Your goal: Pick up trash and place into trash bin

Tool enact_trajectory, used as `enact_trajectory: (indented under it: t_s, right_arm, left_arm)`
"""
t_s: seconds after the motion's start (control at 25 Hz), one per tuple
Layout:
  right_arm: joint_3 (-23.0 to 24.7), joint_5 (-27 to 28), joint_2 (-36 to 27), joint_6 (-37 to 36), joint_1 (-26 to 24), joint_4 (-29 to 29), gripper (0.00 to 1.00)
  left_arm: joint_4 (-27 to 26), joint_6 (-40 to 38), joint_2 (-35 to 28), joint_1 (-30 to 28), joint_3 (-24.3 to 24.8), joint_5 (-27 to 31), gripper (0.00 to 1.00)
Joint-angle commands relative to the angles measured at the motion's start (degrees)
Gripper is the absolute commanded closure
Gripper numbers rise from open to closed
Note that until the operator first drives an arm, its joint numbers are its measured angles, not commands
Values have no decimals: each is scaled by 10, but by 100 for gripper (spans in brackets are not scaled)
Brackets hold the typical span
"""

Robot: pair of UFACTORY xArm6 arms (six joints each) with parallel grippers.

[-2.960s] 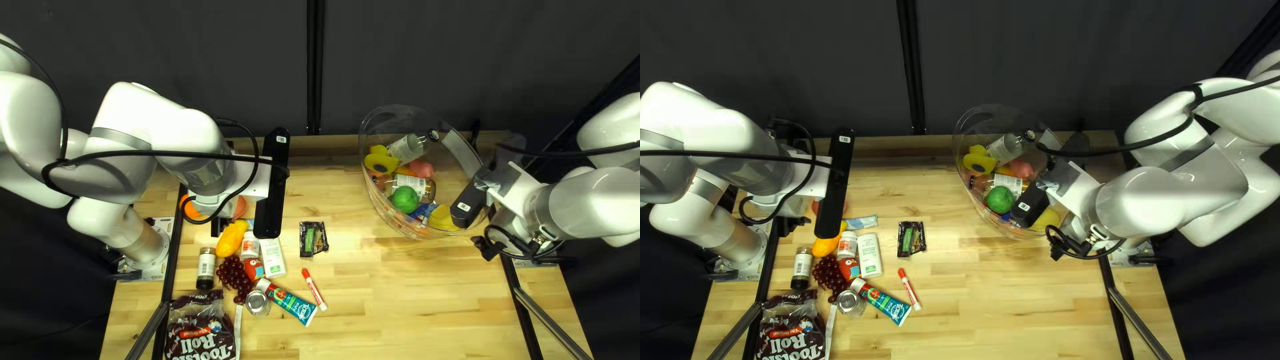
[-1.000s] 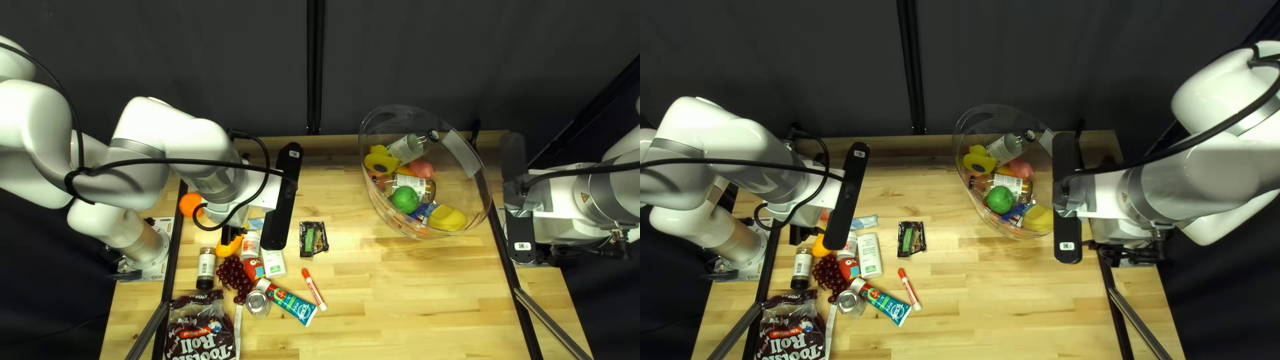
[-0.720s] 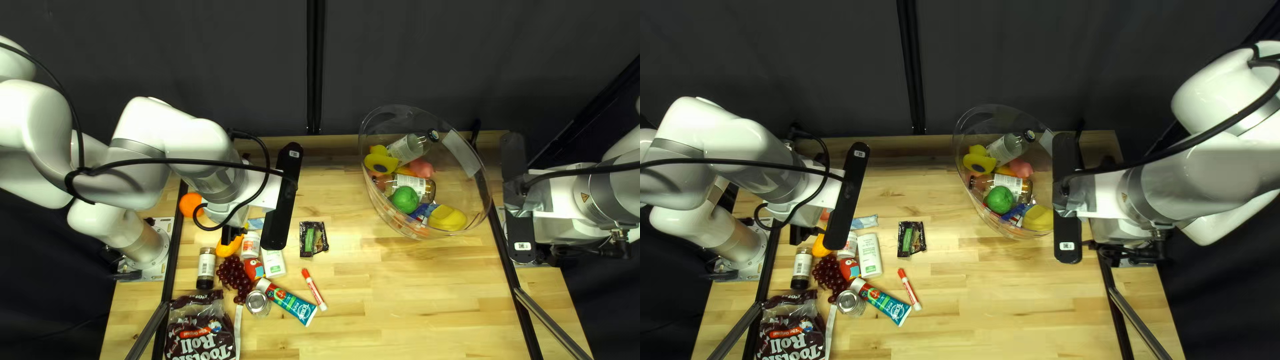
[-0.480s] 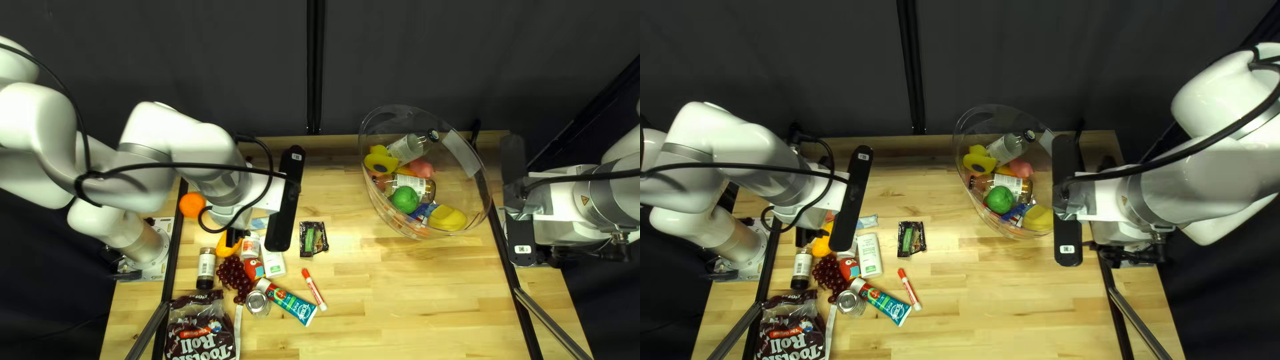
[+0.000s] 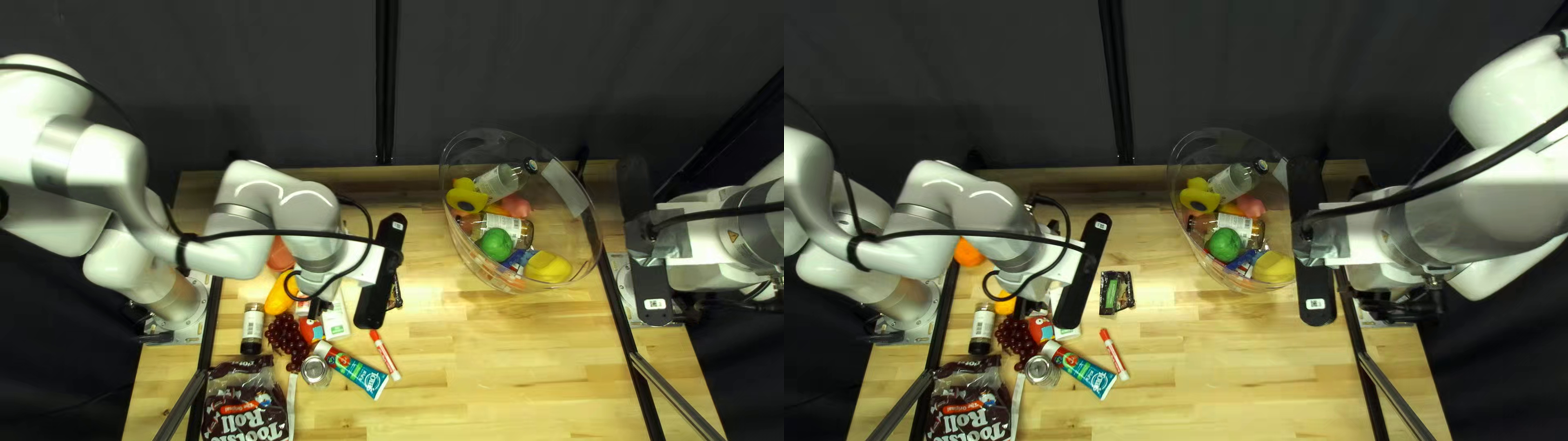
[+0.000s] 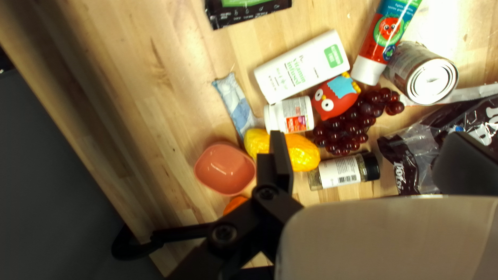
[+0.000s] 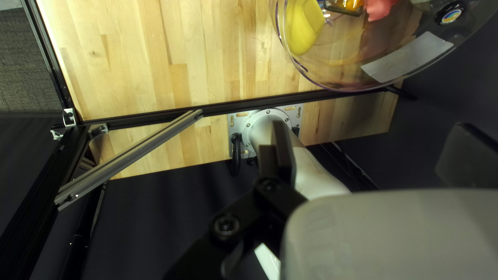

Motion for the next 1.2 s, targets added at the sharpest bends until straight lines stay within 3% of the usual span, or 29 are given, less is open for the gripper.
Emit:
enact_trajectory:
  t_s: [0.04, 0.56, 0.92, 1.2]
  right_arm:
    - [0, 0, 0, 0, 0, 0, 0]
    - [0, 0, 0, 0, 0, 0, 0]
    - [0, 0, 0, 0, 0, 0, 0]
    - [0, 0, 0, 0, 0, 0, 0]
  left_arm:
    - [0, 0, 0, 0, 0, 0, 0]
    - [-4, 3, 0, 1, 7, -8, 0]
    - [5, 104, -7, -41, 118, -154, 0]
    - [2, 153, 81, -55, 98, -240, 0]
